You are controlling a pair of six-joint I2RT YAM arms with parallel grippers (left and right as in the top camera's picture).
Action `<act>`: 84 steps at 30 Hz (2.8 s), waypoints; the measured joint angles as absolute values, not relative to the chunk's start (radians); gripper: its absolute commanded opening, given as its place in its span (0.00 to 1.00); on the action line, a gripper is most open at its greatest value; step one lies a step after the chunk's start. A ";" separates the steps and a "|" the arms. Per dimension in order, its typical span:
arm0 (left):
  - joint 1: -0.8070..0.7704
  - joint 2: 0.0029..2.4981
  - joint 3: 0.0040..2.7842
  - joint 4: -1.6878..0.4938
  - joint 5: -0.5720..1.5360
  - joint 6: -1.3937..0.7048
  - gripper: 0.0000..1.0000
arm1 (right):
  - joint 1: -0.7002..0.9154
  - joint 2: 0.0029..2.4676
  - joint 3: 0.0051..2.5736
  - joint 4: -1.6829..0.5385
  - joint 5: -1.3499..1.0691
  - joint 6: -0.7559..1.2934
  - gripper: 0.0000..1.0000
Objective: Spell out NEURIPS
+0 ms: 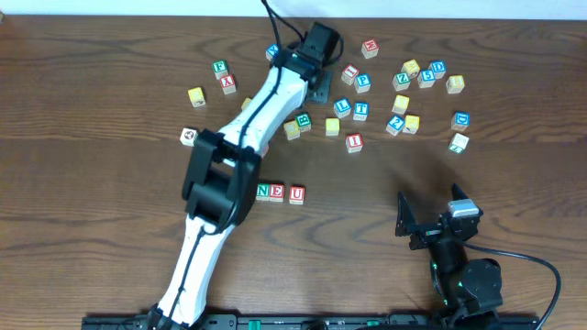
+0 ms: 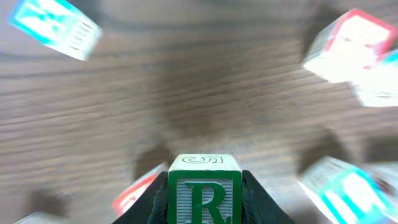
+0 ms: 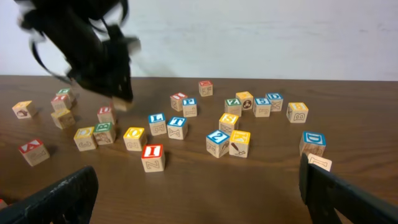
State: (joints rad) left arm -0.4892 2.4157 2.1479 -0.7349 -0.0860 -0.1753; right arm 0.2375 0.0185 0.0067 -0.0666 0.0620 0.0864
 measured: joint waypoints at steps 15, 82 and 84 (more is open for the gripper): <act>-0.557 1.995 2.149 -1.116 -0.105 -0.208 0.08 | 0.237 0.019 0.007 -0.067 0.062 0.086 0.99; -0.955 1.809 1.054 -0.395 -0.241 -0.655 0.08 | 0.237 0.019 0.007 -0.067 0.062 0.086 0.99; -0.953 1.809 1.054 -0.393 -0.247 -0.655 0.08 | 0.237 0.019 0.007 -0.067 0.062 0.086 0.99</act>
